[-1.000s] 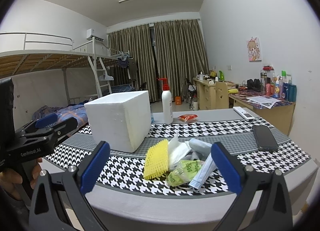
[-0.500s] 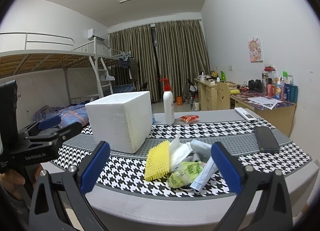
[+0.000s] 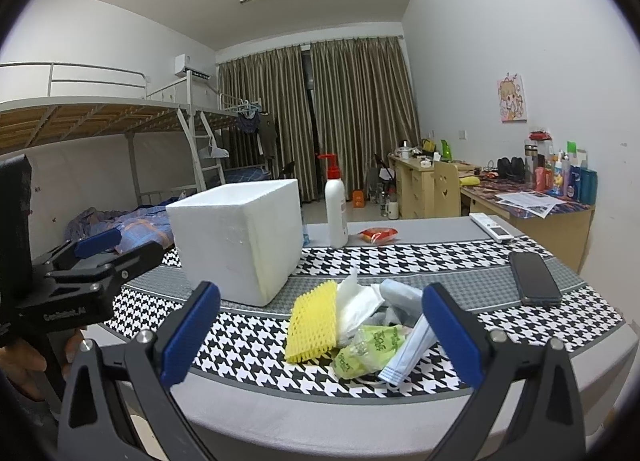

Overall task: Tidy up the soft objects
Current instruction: 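Grasp the yellow mesh net with the left tool while the right tool grasps the blue face mask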

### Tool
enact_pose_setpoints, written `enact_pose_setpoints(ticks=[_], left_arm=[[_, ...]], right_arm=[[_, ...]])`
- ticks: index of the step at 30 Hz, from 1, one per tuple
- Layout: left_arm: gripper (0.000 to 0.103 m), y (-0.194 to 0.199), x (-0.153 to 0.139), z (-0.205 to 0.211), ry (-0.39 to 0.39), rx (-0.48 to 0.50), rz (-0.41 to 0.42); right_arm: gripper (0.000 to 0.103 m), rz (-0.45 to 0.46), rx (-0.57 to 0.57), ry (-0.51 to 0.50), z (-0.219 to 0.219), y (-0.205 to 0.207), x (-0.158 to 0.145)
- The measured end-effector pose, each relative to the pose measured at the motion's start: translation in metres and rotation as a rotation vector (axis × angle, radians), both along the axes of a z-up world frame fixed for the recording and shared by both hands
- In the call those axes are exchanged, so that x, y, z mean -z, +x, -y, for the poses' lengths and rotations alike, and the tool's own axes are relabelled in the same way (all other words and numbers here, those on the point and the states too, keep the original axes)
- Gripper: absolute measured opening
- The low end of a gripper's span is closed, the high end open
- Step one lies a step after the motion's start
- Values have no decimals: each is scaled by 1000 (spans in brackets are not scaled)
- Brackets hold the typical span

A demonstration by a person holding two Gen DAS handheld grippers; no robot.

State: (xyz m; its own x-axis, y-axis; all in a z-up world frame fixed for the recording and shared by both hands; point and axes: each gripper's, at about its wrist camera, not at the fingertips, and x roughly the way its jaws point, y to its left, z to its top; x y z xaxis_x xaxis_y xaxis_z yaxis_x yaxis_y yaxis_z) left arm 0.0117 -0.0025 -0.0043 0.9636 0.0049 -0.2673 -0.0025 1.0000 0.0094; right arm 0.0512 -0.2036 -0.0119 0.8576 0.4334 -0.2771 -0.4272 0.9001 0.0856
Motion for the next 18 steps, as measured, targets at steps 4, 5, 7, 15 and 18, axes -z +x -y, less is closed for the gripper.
enact_pose_setpoints(ticks=[4, 5, 7, 15, 18], left_arm=[[102, 6, 1, 0, -5, 10, -8], [102, 10, 3, 1, -7, 16, -19], [102, 18, 6, 3, -8, 37, -38], [102, 44, 15, 11, -17, 66, -95], [102, 53, 19, 15, -34, 83, -119]], right_arm=[[102, 2, 24, -19, 0, 5, 1], [102, -4, 25, -18, 1, 8, 2], [102, -12, 34, -16, 4, 13, 3], [102, -54, 52, -40, 11, 33, 9], [102, -72, 60, -41, 17, 41, 11]])
